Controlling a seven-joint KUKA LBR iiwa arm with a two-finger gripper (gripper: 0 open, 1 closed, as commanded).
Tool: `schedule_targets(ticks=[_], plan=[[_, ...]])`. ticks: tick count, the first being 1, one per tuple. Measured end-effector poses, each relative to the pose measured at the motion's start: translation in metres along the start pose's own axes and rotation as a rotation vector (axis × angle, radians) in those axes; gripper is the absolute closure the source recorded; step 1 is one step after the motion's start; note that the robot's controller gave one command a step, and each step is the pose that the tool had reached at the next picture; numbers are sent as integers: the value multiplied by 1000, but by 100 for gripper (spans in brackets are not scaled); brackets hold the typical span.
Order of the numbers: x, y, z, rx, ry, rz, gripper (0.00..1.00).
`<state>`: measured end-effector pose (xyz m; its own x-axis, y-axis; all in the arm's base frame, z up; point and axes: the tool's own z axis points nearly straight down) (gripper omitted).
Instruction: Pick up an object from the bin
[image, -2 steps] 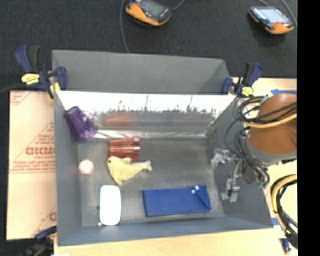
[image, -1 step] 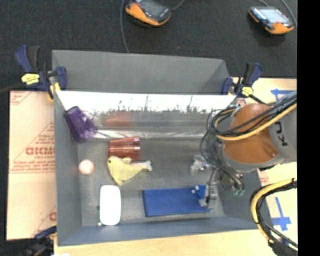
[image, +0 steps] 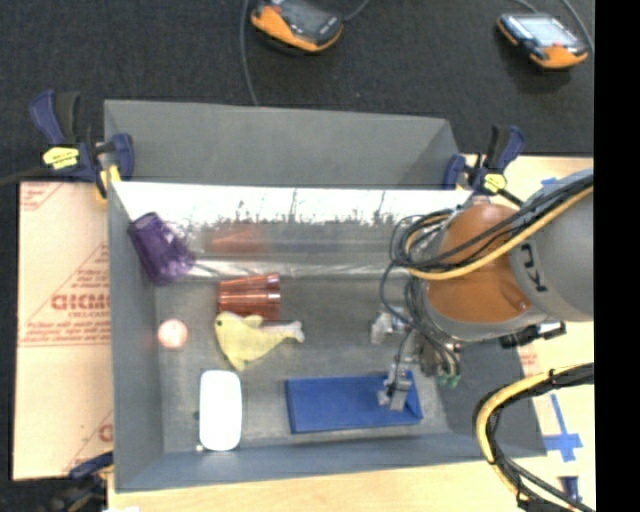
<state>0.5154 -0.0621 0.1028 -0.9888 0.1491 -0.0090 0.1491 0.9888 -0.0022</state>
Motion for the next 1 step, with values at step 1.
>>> schedule_targets(ticks=[1], plan=[[7,-2,10,-2,4,-185,0]])
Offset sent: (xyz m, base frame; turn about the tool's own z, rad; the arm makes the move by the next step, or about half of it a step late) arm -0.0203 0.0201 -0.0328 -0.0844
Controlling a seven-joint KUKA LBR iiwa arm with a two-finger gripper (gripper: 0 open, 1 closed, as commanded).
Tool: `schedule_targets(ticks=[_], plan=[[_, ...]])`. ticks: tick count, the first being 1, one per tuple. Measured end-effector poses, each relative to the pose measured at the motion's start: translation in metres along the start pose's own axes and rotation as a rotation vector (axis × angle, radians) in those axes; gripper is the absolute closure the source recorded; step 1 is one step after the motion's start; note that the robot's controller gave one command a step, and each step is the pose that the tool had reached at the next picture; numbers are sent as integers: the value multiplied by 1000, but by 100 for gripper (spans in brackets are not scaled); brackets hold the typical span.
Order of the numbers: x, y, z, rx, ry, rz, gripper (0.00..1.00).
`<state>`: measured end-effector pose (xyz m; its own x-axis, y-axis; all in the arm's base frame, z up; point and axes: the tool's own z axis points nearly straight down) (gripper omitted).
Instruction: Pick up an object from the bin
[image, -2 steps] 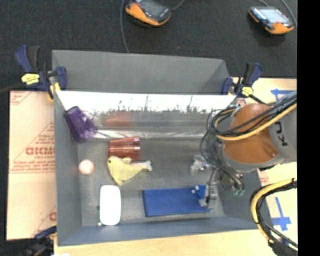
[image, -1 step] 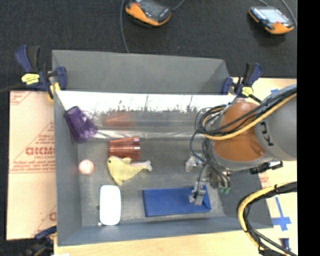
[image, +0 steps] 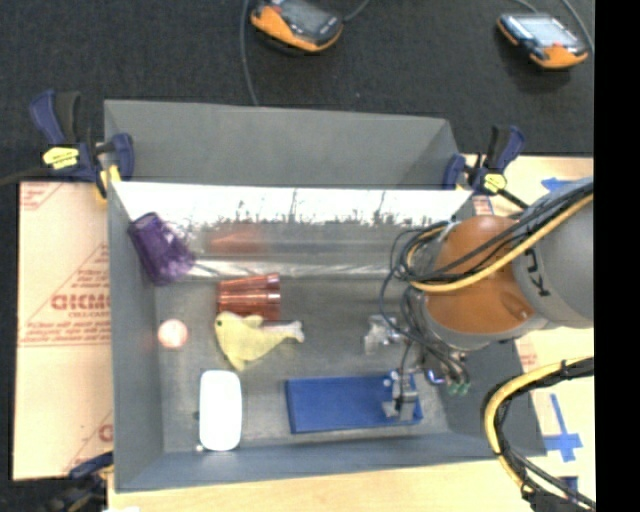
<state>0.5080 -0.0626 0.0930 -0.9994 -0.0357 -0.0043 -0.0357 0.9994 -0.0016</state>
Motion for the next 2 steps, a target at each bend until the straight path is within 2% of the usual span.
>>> schedule_targets(ticks=[1,2], plan=[[6,9,11,0,-2,-126,0],[-4,19,19,4,-14,-278,100]])
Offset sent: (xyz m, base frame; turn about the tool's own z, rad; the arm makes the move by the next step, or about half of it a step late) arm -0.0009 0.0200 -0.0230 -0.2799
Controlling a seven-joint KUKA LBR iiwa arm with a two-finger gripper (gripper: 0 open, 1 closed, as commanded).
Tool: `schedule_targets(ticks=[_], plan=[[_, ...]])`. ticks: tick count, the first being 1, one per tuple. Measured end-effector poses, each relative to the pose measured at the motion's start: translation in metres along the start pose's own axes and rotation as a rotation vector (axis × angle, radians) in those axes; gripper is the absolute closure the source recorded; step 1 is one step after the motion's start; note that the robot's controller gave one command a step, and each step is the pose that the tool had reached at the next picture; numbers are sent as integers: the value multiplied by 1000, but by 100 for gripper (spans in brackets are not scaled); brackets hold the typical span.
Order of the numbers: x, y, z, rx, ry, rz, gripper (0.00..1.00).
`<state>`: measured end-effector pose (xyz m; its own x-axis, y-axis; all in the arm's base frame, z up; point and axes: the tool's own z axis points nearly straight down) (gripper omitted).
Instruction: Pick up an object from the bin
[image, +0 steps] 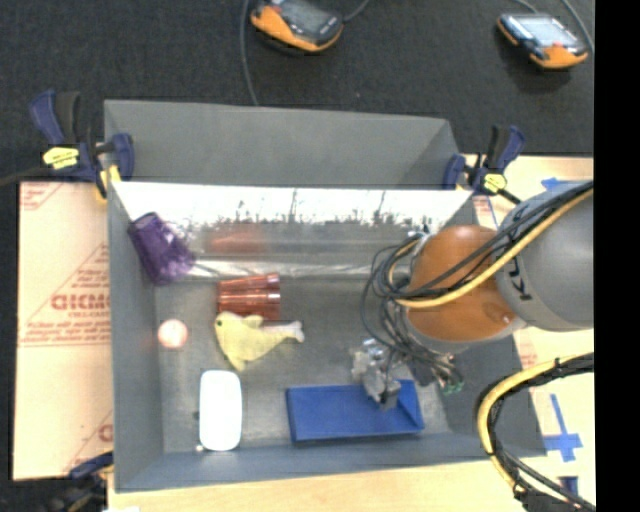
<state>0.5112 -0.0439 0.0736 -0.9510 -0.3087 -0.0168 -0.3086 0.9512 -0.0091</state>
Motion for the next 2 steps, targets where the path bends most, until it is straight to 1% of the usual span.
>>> schedule_targets(ticks=[1,2], plan=[[0,0,0,0,0,-1,100],[-40,27,1,4,4,-54,100]])
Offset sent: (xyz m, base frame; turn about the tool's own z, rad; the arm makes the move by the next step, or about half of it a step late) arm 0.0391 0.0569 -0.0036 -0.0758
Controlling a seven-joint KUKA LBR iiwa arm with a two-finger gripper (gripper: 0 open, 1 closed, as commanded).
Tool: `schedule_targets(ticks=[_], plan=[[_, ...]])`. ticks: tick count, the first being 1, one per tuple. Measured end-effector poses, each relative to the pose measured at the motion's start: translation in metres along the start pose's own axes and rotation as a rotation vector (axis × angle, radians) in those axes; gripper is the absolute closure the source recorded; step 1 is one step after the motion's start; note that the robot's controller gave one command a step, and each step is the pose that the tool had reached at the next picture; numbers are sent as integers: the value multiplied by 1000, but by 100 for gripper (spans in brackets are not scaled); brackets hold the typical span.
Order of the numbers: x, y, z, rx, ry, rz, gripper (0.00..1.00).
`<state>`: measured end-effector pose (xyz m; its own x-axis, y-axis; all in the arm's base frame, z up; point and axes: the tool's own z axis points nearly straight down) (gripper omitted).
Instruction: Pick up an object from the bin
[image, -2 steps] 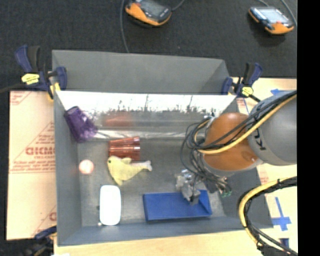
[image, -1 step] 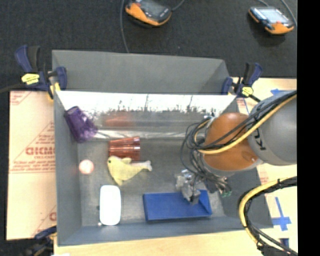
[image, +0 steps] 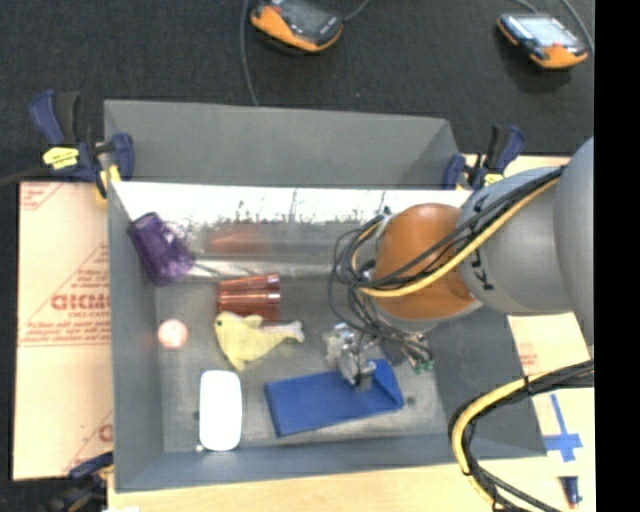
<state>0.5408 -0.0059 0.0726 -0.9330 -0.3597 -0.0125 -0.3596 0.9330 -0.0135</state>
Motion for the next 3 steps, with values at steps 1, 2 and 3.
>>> schedule_targets(ticks=[1,2,3], plan=[[-22,36,0,-1,-7,-21,0],[-22,36,0,0,-6,-21,0],[-4,2,-36,-5,-2,137,0]])
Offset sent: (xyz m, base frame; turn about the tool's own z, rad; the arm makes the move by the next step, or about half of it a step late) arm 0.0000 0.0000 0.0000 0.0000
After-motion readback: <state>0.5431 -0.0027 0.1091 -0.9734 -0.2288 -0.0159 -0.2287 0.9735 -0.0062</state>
